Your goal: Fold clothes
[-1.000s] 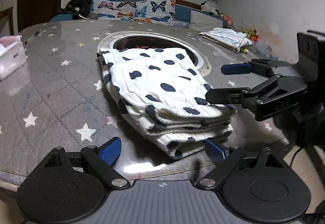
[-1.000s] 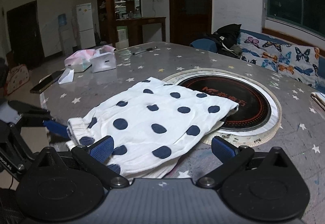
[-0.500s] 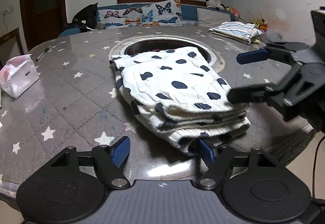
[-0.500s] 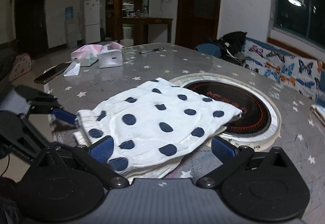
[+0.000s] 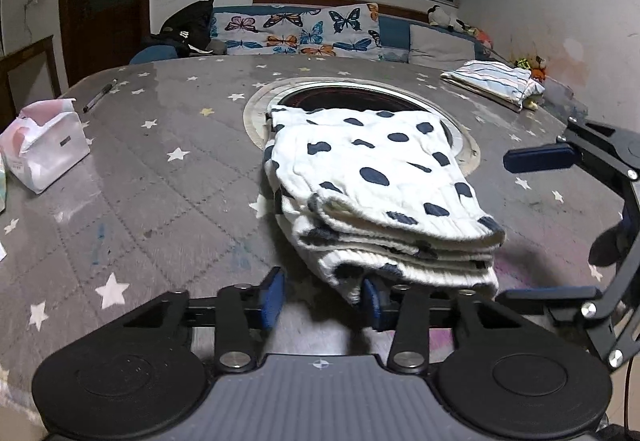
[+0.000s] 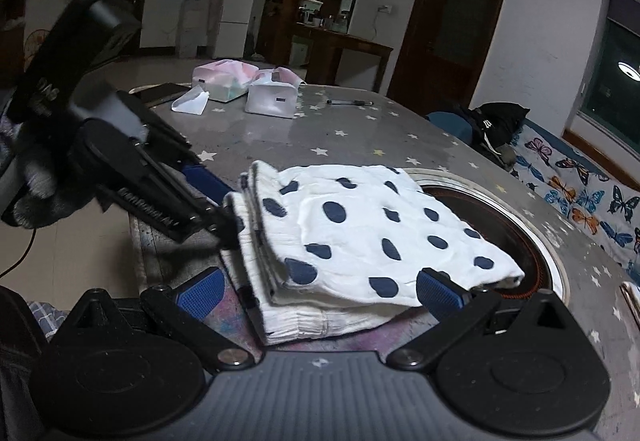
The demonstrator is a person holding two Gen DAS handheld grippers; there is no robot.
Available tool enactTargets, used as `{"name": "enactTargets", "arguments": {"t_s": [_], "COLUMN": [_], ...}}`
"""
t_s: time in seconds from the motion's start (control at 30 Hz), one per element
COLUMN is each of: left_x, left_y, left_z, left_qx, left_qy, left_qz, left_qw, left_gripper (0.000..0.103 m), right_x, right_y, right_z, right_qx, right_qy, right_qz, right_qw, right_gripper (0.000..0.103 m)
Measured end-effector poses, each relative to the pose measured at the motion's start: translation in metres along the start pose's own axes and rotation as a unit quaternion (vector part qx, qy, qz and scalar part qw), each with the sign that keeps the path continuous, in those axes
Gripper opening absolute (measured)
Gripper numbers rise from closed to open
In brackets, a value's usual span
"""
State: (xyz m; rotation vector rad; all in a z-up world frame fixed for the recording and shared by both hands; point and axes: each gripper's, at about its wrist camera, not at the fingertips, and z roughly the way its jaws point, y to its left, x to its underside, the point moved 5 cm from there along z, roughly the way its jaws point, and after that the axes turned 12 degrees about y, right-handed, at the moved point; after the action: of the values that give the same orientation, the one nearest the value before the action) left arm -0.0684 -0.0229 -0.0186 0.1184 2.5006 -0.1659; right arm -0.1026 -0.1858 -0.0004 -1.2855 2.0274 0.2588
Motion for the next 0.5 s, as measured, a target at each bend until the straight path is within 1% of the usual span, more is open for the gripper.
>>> {"name": "enactTargets", "arguments": {"t_s": [0.07,0.13,0.27,0.37,0.5], "left_x": [-0.004,-0.007,-0.013,-0.019,-0.024], "left_y": [0.004,0.009,0.02,0.035,0.048], "left_z": [0.003,0.004,0.007,0.011,0.014], "left_qx": [-0.003,-0.008,-0.019,-0.034,-0.036], "left_qy": [-0.001,-0.003,-0.008,-0.01,-0.011], "left_qz": [0.0,-0.001,-0.004,-0.018,-0.034], "left_qw": [1.0,1.0,0.9998,0.9992,0.9987], "left_gripper": [0.039,0.036,0.036,0.036,0.036], "right_x": [-0.003,-0.005,-0.011,-0.014,-0.018], "right_y": [-0.001,-0.004,-0.01,-0.019,-0.035], "right_z": [0.002,0.004,0.008,0.01,0.015], "right_qx": [-0.006,-0.017,-0.033,-0.043,-0.046], "right_qy": [-0.002,-0.004,-0.009,-0.014,-0.015], "right_qz": [0.007,0.019,0.041,0.064,0.1], "right_qw": [1.0,1.0,0.999,0.997,0.994], "right_gripper": [0.103,0.103,0.103,0.103,0.103]}}
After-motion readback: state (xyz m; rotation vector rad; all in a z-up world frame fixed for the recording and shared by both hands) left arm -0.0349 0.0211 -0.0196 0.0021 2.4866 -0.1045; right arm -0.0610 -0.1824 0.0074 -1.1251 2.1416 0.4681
